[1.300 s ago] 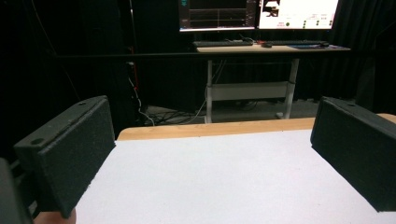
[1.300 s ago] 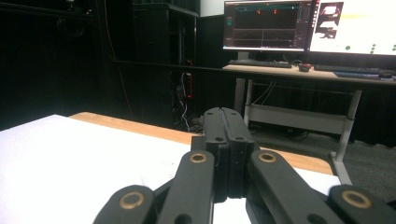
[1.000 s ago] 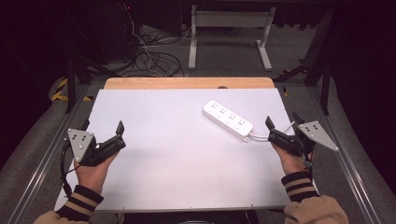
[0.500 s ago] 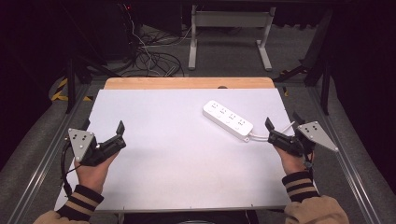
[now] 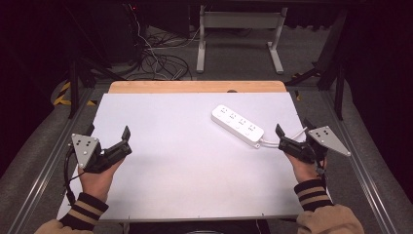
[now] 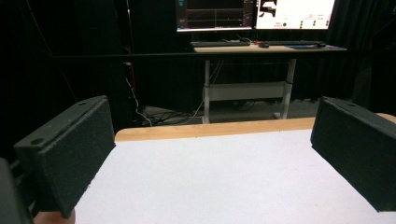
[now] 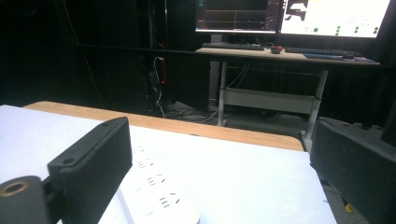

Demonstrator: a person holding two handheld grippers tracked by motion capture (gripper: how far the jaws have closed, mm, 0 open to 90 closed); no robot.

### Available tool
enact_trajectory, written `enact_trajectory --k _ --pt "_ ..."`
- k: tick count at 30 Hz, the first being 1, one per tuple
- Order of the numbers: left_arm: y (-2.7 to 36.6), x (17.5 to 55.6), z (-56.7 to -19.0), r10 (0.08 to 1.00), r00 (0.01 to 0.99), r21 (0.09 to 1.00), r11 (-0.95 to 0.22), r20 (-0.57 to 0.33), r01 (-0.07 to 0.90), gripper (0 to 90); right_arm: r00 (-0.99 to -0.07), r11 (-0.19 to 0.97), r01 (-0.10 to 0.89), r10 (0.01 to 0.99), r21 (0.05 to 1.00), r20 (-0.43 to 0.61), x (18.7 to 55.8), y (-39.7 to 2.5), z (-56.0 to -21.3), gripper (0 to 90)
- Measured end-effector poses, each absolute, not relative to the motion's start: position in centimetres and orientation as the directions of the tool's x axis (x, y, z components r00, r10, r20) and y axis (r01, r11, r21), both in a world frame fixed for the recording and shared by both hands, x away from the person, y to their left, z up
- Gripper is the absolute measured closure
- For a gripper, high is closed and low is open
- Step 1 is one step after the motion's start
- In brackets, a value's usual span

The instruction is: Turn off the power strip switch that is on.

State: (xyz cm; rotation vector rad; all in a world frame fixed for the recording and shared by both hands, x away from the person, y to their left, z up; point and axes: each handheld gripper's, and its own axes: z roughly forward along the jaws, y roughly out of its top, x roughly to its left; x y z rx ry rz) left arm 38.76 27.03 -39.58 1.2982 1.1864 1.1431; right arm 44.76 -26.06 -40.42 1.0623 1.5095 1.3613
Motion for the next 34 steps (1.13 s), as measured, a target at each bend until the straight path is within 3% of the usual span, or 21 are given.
enact_trajectory --k 34 --pt "26.92 38.8 -39.66 0.997 0.075 0.998 -0.025 0.02 0.06 0.2 -0.31 0.068 0.068 0.95 0.995 -0.044 44.9 -25.91 -40.5 6.0"
